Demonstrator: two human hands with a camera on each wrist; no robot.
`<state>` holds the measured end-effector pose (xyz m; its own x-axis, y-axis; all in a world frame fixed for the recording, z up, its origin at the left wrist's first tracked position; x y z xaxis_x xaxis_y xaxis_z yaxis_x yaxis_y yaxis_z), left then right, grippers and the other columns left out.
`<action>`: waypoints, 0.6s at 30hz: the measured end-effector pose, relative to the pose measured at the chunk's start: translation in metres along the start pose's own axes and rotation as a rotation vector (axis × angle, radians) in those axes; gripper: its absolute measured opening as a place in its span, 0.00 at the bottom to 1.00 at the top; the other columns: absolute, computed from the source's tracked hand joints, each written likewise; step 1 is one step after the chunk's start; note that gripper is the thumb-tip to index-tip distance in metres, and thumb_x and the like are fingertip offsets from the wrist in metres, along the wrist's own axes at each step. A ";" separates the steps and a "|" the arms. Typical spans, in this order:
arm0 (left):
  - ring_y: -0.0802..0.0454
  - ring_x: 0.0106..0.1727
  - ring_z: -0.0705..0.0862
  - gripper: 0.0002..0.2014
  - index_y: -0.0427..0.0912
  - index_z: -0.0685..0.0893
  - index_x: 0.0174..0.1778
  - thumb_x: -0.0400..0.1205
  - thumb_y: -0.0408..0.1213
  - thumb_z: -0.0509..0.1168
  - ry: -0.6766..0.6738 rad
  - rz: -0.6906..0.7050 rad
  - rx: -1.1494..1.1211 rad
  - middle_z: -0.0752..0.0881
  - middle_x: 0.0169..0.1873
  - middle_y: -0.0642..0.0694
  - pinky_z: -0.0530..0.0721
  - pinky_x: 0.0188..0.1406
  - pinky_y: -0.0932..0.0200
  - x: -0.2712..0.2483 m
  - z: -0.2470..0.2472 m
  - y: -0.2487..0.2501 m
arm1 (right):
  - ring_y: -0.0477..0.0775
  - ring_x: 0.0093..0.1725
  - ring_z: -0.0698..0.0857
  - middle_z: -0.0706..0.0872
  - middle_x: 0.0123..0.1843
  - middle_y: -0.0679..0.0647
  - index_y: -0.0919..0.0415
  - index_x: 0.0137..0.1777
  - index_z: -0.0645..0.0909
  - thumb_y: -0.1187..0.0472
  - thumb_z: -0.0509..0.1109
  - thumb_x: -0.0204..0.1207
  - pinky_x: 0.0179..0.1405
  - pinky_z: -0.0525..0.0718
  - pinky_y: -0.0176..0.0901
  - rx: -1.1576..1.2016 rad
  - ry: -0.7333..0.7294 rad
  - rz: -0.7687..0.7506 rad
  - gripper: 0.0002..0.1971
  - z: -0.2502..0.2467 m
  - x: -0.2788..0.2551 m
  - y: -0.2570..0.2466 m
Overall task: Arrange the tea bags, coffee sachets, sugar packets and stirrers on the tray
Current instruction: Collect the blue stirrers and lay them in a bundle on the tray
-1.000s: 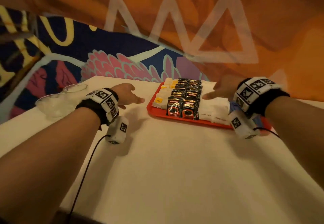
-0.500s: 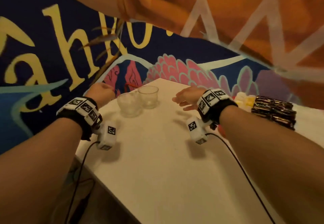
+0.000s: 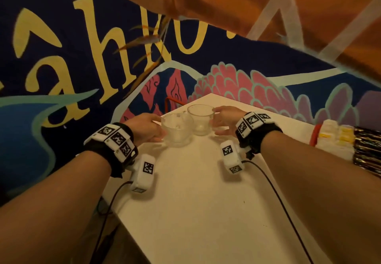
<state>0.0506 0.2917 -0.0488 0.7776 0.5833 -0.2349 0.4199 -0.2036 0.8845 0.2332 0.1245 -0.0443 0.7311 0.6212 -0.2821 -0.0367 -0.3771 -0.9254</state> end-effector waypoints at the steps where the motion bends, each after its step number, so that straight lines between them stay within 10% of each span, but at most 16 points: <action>1: 0.45 0.59 0.88 0.24 0.39 0.78 0.73 0.80 0.26 0.72 -0.006 -0.006 0.009 0.87 0.60 0.39 0.88 0.54 0.54 0.000 0.001 -0.001 | 0.60 0.66 0.82 0.83 0.67 0.61 0.53 0.62 0.78 0.76 0.68 0.75 0.48 0.87 0.50 0.007 0.003 -0.006 0.21 0.000 0.000 0.000; 10: 0.46 0.62 0.82 0.52 0.51 0.54 0.88 0.74 0.41 0.80 0.004 0.003 0.112 0.73 0.77 0.44 0.85 0.64 0.48 -0.002 0.005 0.004 | 0.60 0.63 0.83 0.83 0.63 0.62 0.60 0.51 0.79 0.78 0.68 0.74 0.60 0.87 0.55 0.090 0.028 0.038 0.14 0.000 0.002 0.008; 13: 0.47 0.62 0.81 0.52 0.50 0.54 0.88 0.73 0.42 0.80 0.017 0.018 0.115 0.67 0.83 0.46 0.85 0.65 0.48 -0.006 0.004 0.006 | 0.62 0.58 0.86 0.83 0.59 0.63 0.57 0.67 0.73 0.80 0.67 0.74 0.58 0.88 0.56 0.134 0.033 0.043 0.25 0.000 0.006 0.013; 18: 0.52 0.54 0.83 0.43 0.48 0.64 0.84 0.75 0.38 0.79 0.017 0.029 0.103 0.79 0.62 0.53 0.86 0.59 0.52 -0.012 -0.001 0.005 | 0.61 0.56 0.86 0.81 0.67 0.62 0.46 0.78 0.69 0.78 0.68 0.73 0.43 0.88 0.49 0.073 -0.016 0.048 0.37 0.005 0.008 0.017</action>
<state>0.0430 0.2849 -0.0412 0.7824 0.5889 -0.2027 0.4443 -0.2997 0.8443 0.2353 0.1266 -0.0638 0.7165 0.6146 -0.3298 -0.1210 -0.3562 -0.9266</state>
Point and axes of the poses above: each hand's wrist, its own x-axis towards the middle knuckle, its own z-axis out of the palm, y = z × x, the point moved 10 cm from there along x, towards the middle knuckle
